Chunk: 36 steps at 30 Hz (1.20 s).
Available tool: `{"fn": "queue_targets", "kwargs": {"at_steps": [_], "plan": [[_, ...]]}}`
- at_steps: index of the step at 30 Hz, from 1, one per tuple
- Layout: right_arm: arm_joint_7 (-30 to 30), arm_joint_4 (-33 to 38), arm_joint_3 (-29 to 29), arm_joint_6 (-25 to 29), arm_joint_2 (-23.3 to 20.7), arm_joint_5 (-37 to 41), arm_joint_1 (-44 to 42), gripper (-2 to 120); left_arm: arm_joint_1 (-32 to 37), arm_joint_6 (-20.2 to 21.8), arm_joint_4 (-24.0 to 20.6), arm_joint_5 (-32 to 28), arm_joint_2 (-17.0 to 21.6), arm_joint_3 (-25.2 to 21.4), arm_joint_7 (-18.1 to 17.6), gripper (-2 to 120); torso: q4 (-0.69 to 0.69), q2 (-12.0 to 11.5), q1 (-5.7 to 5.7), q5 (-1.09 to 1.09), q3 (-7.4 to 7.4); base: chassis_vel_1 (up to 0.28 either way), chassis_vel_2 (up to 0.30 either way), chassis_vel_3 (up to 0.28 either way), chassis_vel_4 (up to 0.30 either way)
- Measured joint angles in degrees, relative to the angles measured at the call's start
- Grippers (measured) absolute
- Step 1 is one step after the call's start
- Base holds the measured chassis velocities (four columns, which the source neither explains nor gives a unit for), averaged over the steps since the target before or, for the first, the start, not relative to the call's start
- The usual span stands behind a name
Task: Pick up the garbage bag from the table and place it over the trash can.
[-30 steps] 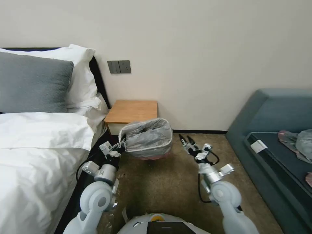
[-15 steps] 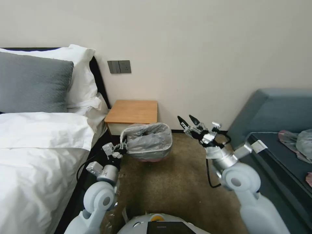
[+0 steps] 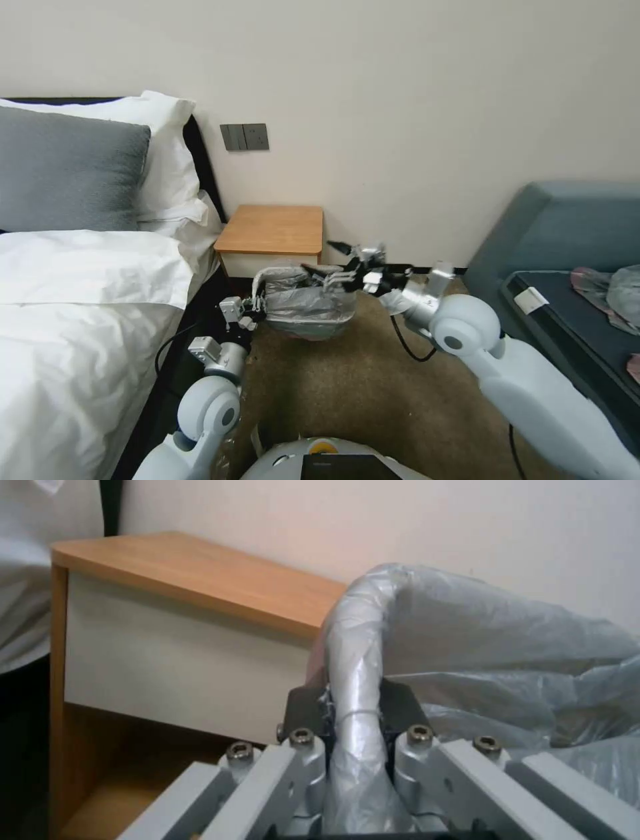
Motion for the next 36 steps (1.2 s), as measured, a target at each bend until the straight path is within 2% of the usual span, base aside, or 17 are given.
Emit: {"fn": "queue_targets", "kwargs": {"at_steps": [2,3,5,6,8,9,11,14,16,17,19,22,23,26,27,28,36], "plan": [[-0.2,-1.2,-4.4,-0.4,-0.7,-2.8,3.5,91,-0.1,0.0,0.3,1.0,0.2,0.4,0.2,7,0.01,0.0,0.00,-0.01,0.00,0.000,0.000,0.000,0.000],[-0.2,-1.2,-4.4,-0.4,-0.7,-2.8,3.5,91,-0.1,0.0,0.3,1.0,0.2,0.4,0.2,7,0.01,0.0,0.00,-0.01,0.00,0.000,0.000,0.000,0.000],[-1.3,-2.4,-8.3,-0.9,-1.1,-6.3,6.6,82,-0.2,0.0,0.5,2.1,0.3,0.9,0.4,7,0.01,0.0,0.00,0.00,0.00,0.000,0.000,0.000,0.000],[-1.3,-2.4,-8.3,-0.9,-1.1,-6.3,6.6,82,-0.2,0.0,0.5,2.1,0.3,0.9,0.4,7,0.01,0.0,0.00,0.00,0.00,0.000,0.000,0.000,0.000],[-3.0,-3.2,-11.8,-2.3,-1.4,-9.8,9.7,70,-0.2,-0.1,0.7,4.0,0.4,1.2,1.0,7,0.01,0.0,0.00,-0.01,0.00,0.000,0.000,0.000,0.000],[-3.0,-3.2,-11.8,-2.3,-1.4,-9.8,9.7,70,-0.2,-0.1,0.7,4.0,0.4,1.2,1.0,7,0.01,0.0,0.00,-0.01,0.00,0.000,0.000,0.000,0.000],[-4.5,-3.8,-14.9,-3.2,-1.8,-12.6,12.1,59,-0.1,-0.2,0.8,5.4,0.7,1.2,1.7,6,0.01,0.0,0.00,-0.01,0.00,0.000,0.000,0.000,0.000],[-5.2,-4.1,-16.8,-4.1,-2.0,-14.2,13.5,53,-0.1,-0.2,0.7,6.0,0.9,1.2,2.0,6,0.01,0.0,0.00,0.00,0.00,0.000,0.000,0.000,0.000],[-5.8,-4.1,-19.4,-5.1,-2.2,-15.7,15.5,41,-0.1,-0.2,0.7,6.9,1.0,1.0,2.5,6,0.01,0.0,0.00,-0.01,0.00,0.000,0.000,0.000,0.000],[-5.9,-4.1,-20.2,-5.5,-2.2,-16.4,16.1,36,-0.1,-0.3,0.7,7.3,1.1,1.0,2.7,6,0.01,0.0,0.00,-0.01,0.00,0.000,0.000,0.000,0.000],[-6.1,-4.2,-20.9,-5.7,-2.2,-17.1,16.8,33,-0.1,-0.3,0.7,7.5,1.1,1.0,2.8,6,0.01,0.0,0.00,-0.01,0.00,0.000,0.000,0.000,0.000],[-6.3,-5.0,-22.5,-6.1,-1.9,-18.6,18.0,19,0.1,-0.5,0.6,8.6,1.2,0.9,3.2,6,0.02,0.0,0.00,0.00,0.00,0.000,0.000,0.000,0.000],[-6.3,-5.0,-22.5,-6.1,-1.9,-18.6,18.0,19,0.1,-0.5,0.6,8.6,1.2,0.9,3.2,6,0.02,0.0,0.00,0.00,0.00,0.000,0.000,0.000,0.000],[-6.5,-5.9,-23.4,-6.7,-1.6,-19.7,18.5,5,0.3,-0.9,0.4,9.8,1.2,1.0,3.8,6,0.01,0.0,0.00,0.00,0.00,0.000,0.000,0.000,0.000],[-6.5,-5.9,-23.4,-6.7,-1.6,-19.7,18.5,5,0.3,-0.9,0.4,9.8,1.2,1.0,3.8,6,0.01,0.0,0.00,0.00,0.00,0.000,0.000,0.000,0.000],[-6.5,-6.2,-23.5,-7.1,-1.5,-19.8,18.4,0,0.3,-1.0,0.4,10.0,1.2,1.0,3.8,6,0.02,0.0,0.00,0.00,0.00,0.000,0.000,0.000,0.000],[-7.5,-7.5,-23.6,-8.4,-1.3,-22.7,17.5,0,0.5,-1.1,-0.2,11.0,1.4,1.1,4.3,6,0.01,0.0,0.00,0.00,0.00,0.000,0.000,0.000,0.000]]}}
